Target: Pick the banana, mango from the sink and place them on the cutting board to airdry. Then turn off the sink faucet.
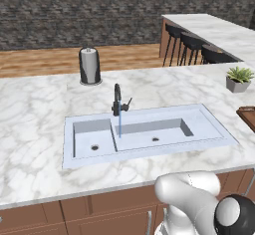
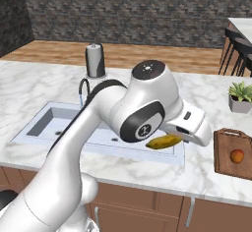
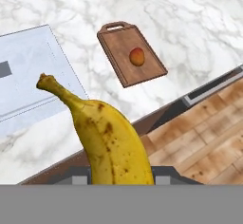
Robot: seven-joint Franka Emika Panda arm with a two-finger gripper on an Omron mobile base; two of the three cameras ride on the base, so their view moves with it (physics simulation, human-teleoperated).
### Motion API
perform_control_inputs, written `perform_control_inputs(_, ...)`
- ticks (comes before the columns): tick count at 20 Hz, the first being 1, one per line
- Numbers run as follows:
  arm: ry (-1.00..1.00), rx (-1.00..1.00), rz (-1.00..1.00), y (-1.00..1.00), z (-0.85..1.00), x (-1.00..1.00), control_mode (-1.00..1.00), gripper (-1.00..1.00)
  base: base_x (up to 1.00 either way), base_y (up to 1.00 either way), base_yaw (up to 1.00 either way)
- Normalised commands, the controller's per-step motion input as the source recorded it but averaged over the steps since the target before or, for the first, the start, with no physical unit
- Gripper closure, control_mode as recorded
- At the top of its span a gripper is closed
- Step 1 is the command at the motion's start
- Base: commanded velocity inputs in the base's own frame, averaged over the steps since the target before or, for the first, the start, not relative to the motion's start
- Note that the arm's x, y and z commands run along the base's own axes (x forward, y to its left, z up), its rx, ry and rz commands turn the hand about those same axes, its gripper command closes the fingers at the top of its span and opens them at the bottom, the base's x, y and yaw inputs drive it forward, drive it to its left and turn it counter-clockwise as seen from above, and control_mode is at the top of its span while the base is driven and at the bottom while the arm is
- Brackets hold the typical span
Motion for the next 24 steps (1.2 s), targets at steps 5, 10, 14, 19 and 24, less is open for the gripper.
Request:
perform_control_inputs(5, -0.01, 0.00, 0.00, -0.34, -0.02, 0.23, -1.00, 1.00, 0.00, 0.00, 0.00)
perform_control_inputs(10, 0.00, 0.00, 0.02, -0.21, -0.06, 0.33, -1.00, 1.00, 0.00, 0.00, 0.00)
perform_control_inputs(14, -0.03, 0.00, 0.09, -0.17, -0.07, 0.26, -1.00, 1.00, 0.00, 0.00, 0.00)
perform_control_inputs(19, -0.04, 0.00, 0.10, -0.15, -0.09, 0.24, -1.00, 1.00, 0.00, 0.00, 0.00)
perform_control_inputs(24, -0.01, 0.00, 0.08, -0.09, -0.11, 0.27, -1.00, 1.00, 0.00, 0.00, 0.00)
